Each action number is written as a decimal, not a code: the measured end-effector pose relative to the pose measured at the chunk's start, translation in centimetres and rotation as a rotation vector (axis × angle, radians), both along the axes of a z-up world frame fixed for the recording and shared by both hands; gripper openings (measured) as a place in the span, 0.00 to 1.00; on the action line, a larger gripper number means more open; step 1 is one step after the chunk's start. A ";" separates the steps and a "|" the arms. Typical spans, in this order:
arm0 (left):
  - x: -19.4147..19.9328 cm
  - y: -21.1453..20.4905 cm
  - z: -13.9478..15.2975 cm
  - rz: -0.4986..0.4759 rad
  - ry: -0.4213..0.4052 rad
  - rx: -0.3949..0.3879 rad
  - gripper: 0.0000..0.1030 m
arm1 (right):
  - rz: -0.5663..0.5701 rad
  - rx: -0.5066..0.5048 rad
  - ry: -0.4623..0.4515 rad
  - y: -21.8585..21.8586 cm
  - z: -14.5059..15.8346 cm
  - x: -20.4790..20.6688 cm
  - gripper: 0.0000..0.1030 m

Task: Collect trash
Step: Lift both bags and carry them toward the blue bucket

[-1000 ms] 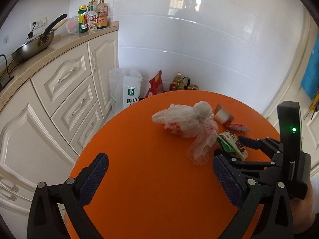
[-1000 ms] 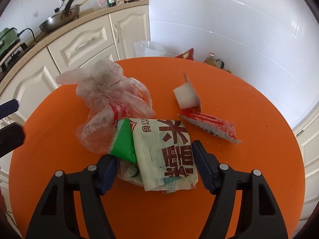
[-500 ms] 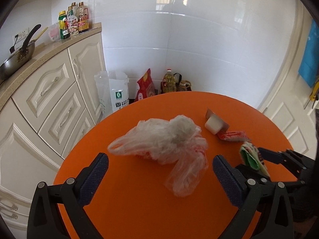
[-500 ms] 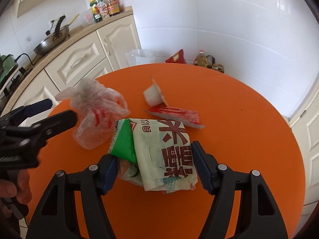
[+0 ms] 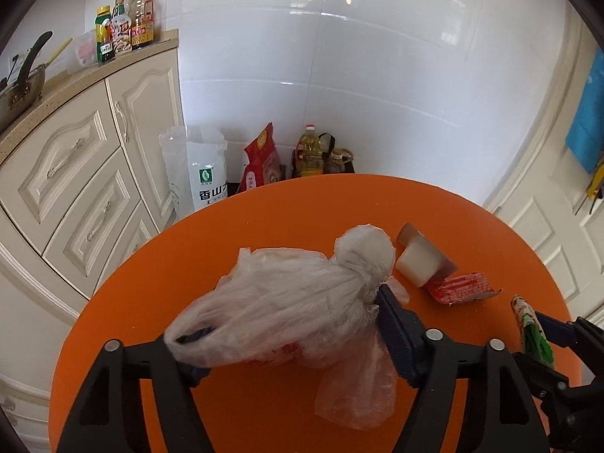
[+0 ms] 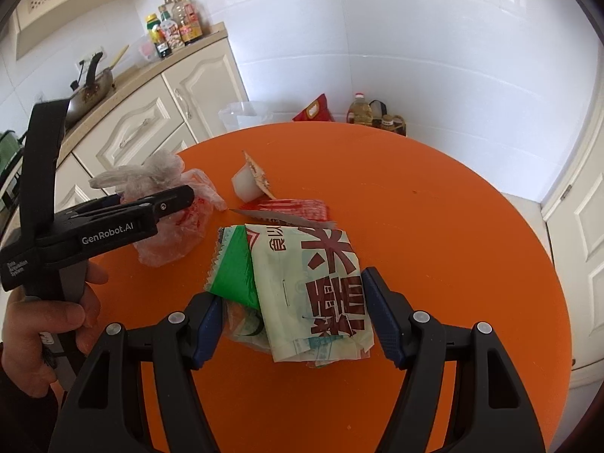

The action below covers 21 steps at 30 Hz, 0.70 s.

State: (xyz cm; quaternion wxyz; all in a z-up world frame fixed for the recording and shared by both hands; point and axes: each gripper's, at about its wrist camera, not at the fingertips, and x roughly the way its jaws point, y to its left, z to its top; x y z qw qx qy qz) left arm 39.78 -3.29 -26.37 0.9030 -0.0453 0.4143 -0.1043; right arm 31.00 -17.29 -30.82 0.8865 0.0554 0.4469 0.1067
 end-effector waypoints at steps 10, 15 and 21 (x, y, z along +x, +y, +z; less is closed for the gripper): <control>-4.2 2.1 0.2 -0.017 -0.046 -0.037 0.60 | -0.044 0.029 -0.035 -2.0 2.3 -3.9 0.67; -8.1 2.0 1.7 -0.047 -0.102 -0.040 0.60 | -0.082 0.044 -0.078 -3.6 4.4 -7.0 0.67; -12.8 0.6 3.8 -0.119 -0.183 -0.045 0.60 | -0.136 0.054 -0.146 -6.0 7.1 -11.6 0.67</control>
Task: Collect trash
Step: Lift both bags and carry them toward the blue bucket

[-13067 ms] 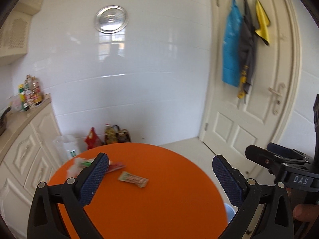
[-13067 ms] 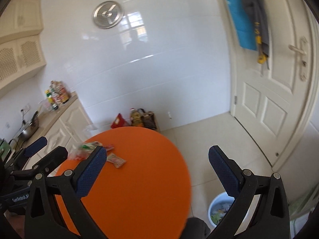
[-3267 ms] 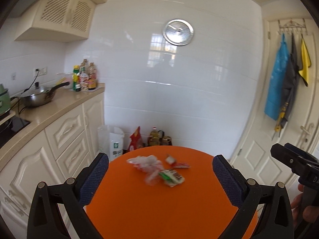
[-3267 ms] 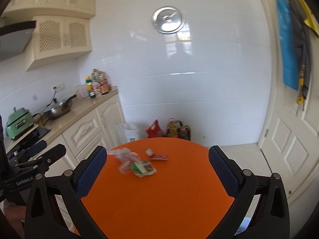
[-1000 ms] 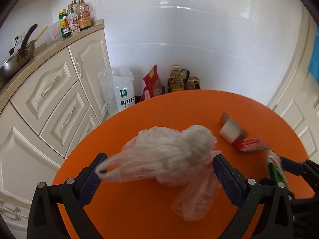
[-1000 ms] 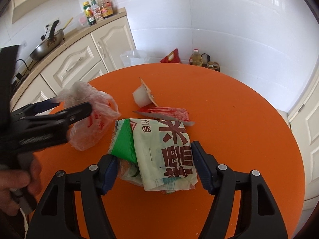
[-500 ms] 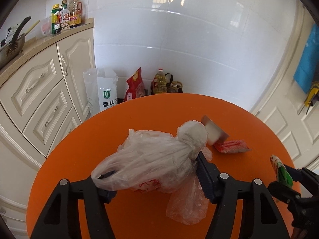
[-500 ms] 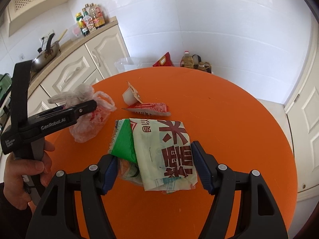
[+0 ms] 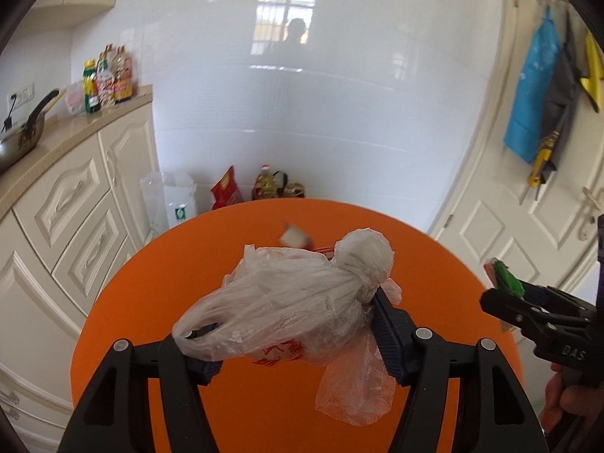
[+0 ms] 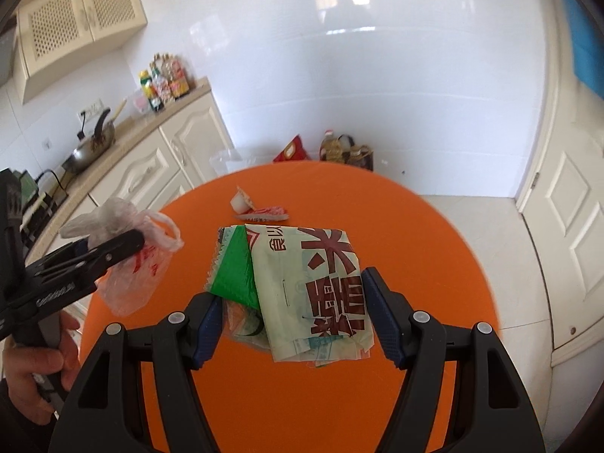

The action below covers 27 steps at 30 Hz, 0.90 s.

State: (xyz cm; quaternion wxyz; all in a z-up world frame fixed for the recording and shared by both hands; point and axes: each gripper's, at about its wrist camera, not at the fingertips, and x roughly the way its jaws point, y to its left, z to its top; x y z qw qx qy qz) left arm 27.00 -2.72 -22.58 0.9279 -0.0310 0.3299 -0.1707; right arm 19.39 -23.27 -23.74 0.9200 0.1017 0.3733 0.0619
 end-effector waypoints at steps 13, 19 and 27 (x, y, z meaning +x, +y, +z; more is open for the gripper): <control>-9.3 -5.1 3.0 -0.247 -0.085 -0.045 0.60 | -0.171 0.017 -0.099 -8.2 3.6 -10.0 0.67; -10.2 -9.1 4.1 -0.386 -0.083 -0.047 0.60 | -0.288 0.022 -0.121 -13.5 4.4 -14.6 0.67; -7.7 -14.8 3.5 -0.550 -0.020 -0.030 0.60 | -0.455 0.028 -0.090 -20.6 3.0 -19.3 0.67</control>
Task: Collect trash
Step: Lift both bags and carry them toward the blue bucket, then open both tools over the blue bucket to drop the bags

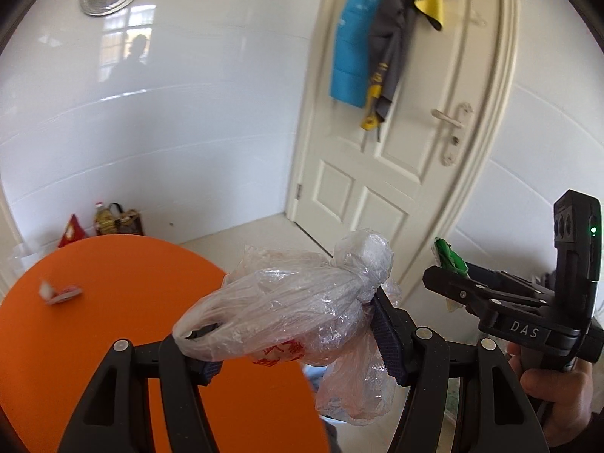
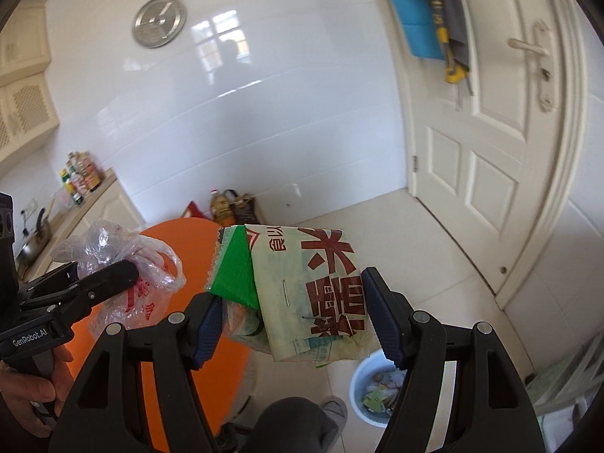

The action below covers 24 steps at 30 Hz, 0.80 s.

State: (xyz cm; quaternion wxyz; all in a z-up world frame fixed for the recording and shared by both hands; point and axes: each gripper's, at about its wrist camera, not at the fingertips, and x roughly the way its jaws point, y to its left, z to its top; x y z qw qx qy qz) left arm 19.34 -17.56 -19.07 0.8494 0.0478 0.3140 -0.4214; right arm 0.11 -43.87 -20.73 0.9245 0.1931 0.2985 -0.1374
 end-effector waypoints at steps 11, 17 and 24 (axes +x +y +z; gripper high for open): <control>2.5 -10.4 -4.9 -0.171 0.100 0.189 0.60 | -0.168 0.155 0.102 -8.7 -8.1 -3.5 0.67; 3.7 -15.8 -9.9 -0.240 0.191 0.332 0.60 | -0.246 0.295 0.167 -12.5 -14.9 -4.8 0.67; 5.2 -21.3 -14.9 -0.283 0.263 0.472 0.63 | -0.290 0.523 0.185 -15.5 -22.2 -5.4 0.71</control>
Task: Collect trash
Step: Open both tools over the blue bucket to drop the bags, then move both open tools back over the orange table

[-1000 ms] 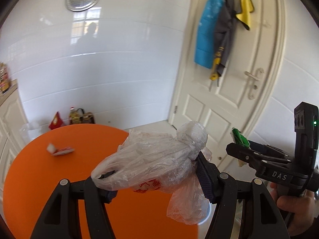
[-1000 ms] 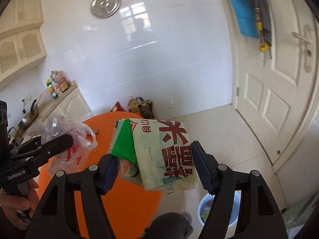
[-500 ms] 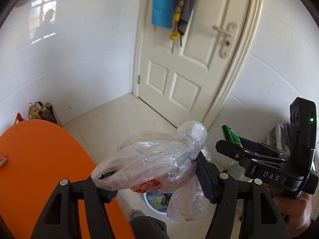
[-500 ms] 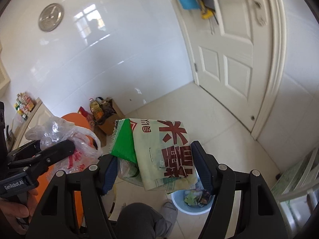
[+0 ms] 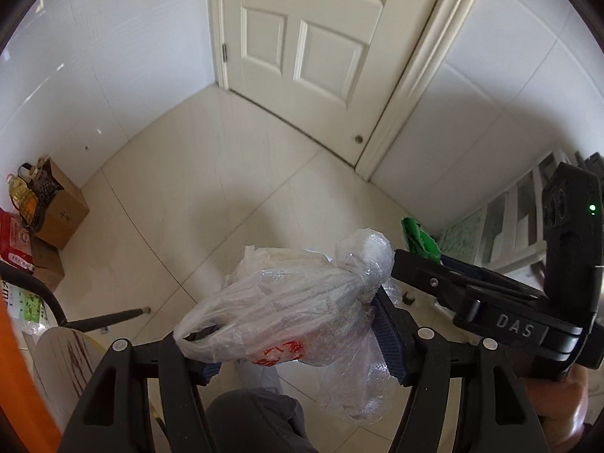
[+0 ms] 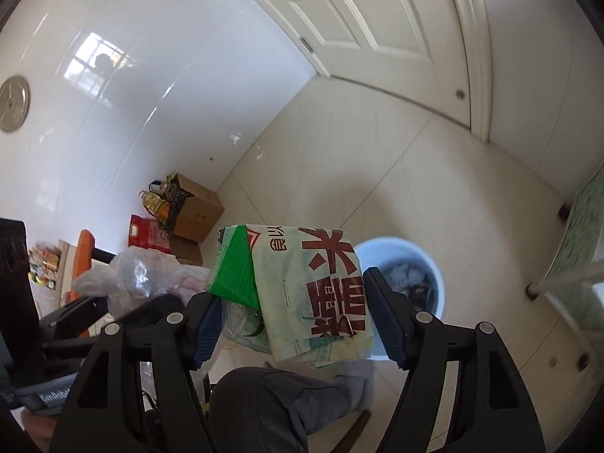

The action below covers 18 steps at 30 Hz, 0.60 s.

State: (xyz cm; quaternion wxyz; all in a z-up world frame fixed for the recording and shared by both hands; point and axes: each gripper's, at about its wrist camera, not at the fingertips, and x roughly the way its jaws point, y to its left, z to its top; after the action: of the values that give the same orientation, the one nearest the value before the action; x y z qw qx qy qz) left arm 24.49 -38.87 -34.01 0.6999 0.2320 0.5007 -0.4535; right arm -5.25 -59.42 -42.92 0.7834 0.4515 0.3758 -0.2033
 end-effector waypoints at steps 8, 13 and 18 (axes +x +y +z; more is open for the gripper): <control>1.4 -5.4 -1.6 -0.031 -0.043 0.106 0.77 | -0.045 0.079 0.098 -1.4 -4.2 0.1 0.93; 0.3 -7.2 -1.4 -0.011 -0.099 0.096 0.89 | -0.062 -0.004 0.122 -0.9 -2.6 0.1 0.99; -2.4 -5.9 0.6 0.006 -0.167 0.071 0.92 | -0.090 -0.108 0.150 -0.5 0.4 -0.5 1.00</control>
State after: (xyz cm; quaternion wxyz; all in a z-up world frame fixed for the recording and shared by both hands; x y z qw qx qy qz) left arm 22.06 -44.74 -33.38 0.7320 0.2921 0.4569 -0.4125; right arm -5.70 -59.90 -42.52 0.7663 0.4084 0.4014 -0.2914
